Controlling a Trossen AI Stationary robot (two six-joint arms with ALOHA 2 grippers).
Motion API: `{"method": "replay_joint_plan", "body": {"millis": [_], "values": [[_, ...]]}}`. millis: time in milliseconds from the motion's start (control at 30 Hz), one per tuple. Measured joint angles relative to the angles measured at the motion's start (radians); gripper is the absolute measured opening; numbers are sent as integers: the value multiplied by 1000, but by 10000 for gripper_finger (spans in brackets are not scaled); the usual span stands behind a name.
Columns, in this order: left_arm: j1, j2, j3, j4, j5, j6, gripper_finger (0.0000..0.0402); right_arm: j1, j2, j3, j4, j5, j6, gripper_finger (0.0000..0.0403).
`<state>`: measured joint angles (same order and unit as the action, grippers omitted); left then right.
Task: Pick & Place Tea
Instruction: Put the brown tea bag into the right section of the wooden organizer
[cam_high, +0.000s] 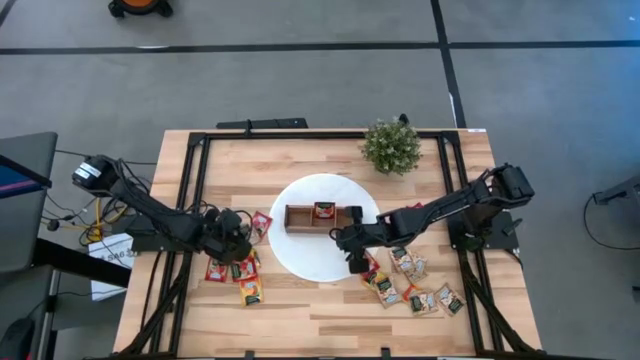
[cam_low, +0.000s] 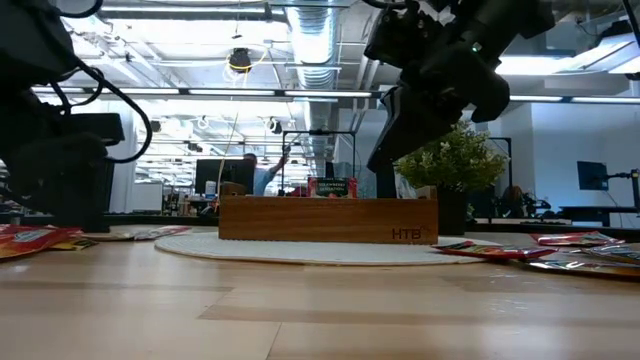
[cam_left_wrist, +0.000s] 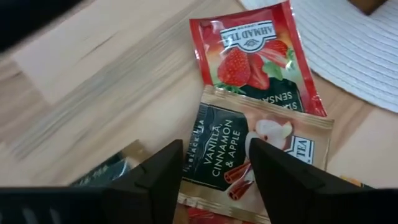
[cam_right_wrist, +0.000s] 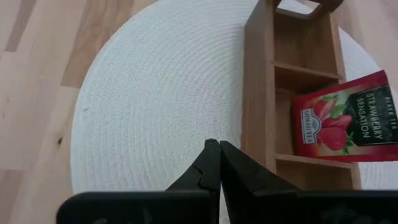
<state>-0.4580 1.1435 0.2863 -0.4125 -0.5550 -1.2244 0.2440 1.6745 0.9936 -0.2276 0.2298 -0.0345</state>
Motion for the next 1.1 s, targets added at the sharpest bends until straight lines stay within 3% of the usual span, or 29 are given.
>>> {"method": "replay_joint_plan", "body": {"millis": [133,367,567,767,900,1100], "values": [[0,0,-2,11,5,56,134,0,0,0,-1,-3,0,0],[0,-4,-3,4,5,117,13,4,0,0,-1,-3,0,0],[-1,-27,66,-116,-25,160,3,4,-1,0,21,-3,0,0],[-9,-31,177,-127,-183,319,1,8,-1,0,100,-2,11,0],[-36,-31,209,0,-302,475,0,11,-1,0,146,-1,50,14],[-89,25,211,331,-440,836,0,5,-1,0,266,-26,119,92]]}}
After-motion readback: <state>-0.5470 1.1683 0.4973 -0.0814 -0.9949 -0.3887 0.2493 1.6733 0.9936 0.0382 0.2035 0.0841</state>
